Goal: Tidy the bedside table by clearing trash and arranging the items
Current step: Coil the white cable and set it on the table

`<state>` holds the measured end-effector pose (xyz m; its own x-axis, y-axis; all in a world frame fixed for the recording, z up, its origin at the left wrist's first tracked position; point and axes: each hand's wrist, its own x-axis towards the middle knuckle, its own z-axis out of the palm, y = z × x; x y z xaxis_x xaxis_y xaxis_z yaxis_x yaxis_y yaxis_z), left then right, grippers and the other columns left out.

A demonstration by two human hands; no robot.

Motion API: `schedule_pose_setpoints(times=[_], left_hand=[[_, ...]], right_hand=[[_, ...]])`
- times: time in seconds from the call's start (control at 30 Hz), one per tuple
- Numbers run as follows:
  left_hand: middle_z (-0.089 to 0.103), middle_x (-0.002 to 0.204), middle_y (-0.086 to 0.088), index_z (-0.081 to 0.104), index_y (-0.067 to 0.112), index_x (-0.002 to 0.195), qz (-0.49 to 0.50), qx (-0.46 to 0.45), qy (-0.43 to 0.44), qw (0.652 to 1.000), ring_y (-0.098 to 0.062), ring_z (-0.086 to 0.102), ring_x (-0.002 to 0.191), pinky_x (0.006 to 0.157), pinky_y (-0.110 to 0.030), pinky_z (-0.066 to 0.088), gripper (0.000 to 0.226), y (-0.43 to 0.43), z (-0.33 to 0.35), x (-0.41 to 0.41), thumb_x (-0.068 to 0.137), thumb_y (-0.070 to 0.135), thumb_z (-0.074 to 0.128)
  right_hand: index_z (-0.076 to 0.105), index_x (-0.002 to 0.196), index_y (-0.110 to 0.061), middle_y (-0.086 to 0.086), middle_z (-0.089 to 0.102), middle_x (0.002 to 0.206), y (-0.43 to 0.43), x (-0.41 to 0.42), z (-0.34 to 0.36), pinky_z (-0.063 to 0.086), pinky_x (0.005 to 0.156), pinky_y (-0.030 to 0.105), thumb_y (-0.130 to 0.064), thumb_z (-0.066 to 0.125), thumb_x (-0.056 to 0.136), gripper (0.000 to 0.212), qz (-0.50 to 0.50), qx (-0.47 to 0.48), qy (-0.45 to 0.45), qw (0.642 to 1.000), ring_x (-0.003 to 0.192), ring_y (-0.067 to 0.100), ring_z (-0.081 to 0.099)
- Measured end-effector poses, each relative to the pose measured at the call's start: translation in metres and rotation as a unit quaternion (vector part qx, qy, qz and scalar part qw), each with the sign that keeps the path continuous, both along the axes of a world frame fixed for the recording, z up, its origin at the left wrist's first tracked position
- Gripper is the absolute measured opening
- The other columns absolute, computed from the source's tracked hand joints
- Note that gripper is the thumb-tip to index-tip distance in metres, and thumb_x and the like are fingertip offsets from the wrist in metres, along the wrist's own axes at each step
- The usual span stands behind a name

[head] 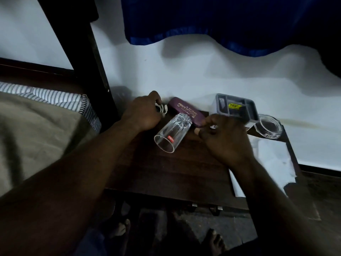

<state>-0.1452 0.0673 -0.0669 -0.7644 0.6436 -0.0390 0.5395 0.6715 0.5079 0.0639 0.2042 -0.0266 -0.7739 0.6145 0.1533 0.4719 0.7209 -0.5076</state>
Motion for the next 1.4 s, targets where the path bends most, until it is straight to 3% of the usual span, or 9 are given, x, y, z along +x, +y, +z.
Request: schedule_pose_setpoints(times=[0.07,0.17,0.33,0.53,0.83,0.97,1.17,1.27,1.4], left_hand=[[0.070,0.091,0.004,0.057,0.031,0.099,-0.003,0.006,-0.032,0.999,-0.020,0.063,0.090,0.088,-0.036,0.049,0.046,0.006,0.005,0.016,0.076,0.068,0.070],[0.068,0.093,0.005,0.058,0.031,0.098,-0.019,-0.019,-0.050,0.998,-0.017,0.065,0.089,0.083,-0.037,0.053,0.065,0.013,0.010,0.047,0.066,0.087,0.061],[0.051,0.140,-0.017,0.047,0.027,0.139,-0.013,-0.087,-0.050,0.995,-0.044,0.054,0.126,0.102,-0.051,0.050,0.105,0.010,0.010,0.088,0.054,0.089,0.057],[0.044,0.151,-0.018,0.029,0.027,0.154,0.016,-0.141,-0.036,0.989,-0.045,0.046,0.136,0.110,-0.054,0.043,0.104,0.011,0.001,0.103,0.071,0.072,0.074],[0.066,0.128,-0.011,0.054,0.018,0.127,0.017,-0.141,-0.052,0.989,-0.036,0.063,0.119,0.095,-0.043,0.052,0.080,0.031,0.006,0.094,0.068,0.068,0.076],[0.072,0.114,-0.006,0.060,0.025,0.119,0.005,-0.132,-0.052,0.990,-0.033,0.069,0.105,0.090,-0.042,0.057,0.071,0.034,0.002,0.093,0.061,0.064,0.075],[0.071,0.116,-0.015,0.058,0.019,0.118,-0.030,-0.148,-0.011,0.988,-0.038,0.068,0.108,0.082,-0.039,0.052,0.049,0.034,0.002,0.090,0.081,0.051,0.061],[0.071,0.115,-0.014,0.057,0.021,0.117,-0.063,-0.160,-0.004,0.985,-0.038,0.068,0.106,0.086,-0.043,0.056,0.050,0.034,0.007,0.095,0.076,0.049,0.056],[0.069,0.117,-0.012,0.053,0.025,0.121,-0.091,-0.162,0.001,0.982,-0.037,0.067,0.105,0.087,-0.044,0.056,0.061,0.036,0.009,0.100,0.067,0.045,0.074]], right_hand=[[0.069,0.087,-0.033,-0.007,0.075,0.092,-0.005,0.005,-0.006,0.042,0.072,0.023,-0.039,0.078,0.080,0.013,0.000,-0.009,-0.020,1.000,0.087,0.014,0.070],[0.072,0.092,-0.031,-0.010,0.075,0.093,-0.008,0.010,-0.014,0.049,0.078,0.026,-0.039,0.079,0.080,0.015,-0.002,-0.039,-0.033,0.999,0.091,0.014,0.070],[0.069,0.092,-0.028,-0.007,0.074,0.098,-0.008,0.025,-0.023,0.055,0.086,0.035,-0.038,0.078,0.080,0.018,0.014,-0.048,-0.070,0.996,0.095,0.018,0.069],[0.069,0.094,-0.026,-0.006,0.074,0.097,0.001,0.042,-0.024,0.056,0.084,0.035,-0.037,0.078,0.080,0.020,0.014,-0.055,-0.088,0.994,0.095,0.017,0.069],[0.071,0.099,-0.025,-0.004,0.075,0.101,0.007,0.044,-0.024,0.057,0.088,0.037,-0.036,0.078,0.081,0.022,0.034,-0.073,-0.105,0.991,0.098,0.019,0.070],[0.072,0.098,-0.026,-0.006,0.075,0.099,0.009,0.035,-0.022,0.055,0.090,0.037,-0.036,0.079,0.080,0.021,0.035,-0.084,-0.099,0.991,0.098,0.016,0.070],[0.071,0.098,-0.026,-0.004,0.073,0.101,0.009,0.026,-0.022,0.056,0.091,0.039,-0.042,0.080,0.079,0.026,0.049,-0.101,-0.129,0.985,0.098,0.019,0.069],[0.072,0.095,-0.026,-0.004,0.073,0.098,0.010,0.028,-0.023,0.057,0.089,0.040,-0.045,0.079,0.079,0.025,0.061,-0.087,-0.148,0.983,0.097,0.018,0.069],[0.070,0.092,-0.026,-0.004,0.073,0.101,0.018,0.034,-0.023,0.056,0.090,0.040,-0.047,0.079,0.079,0.026,0.066,-0.073,-0.172,0.980,0.098,0.018,0.068]])
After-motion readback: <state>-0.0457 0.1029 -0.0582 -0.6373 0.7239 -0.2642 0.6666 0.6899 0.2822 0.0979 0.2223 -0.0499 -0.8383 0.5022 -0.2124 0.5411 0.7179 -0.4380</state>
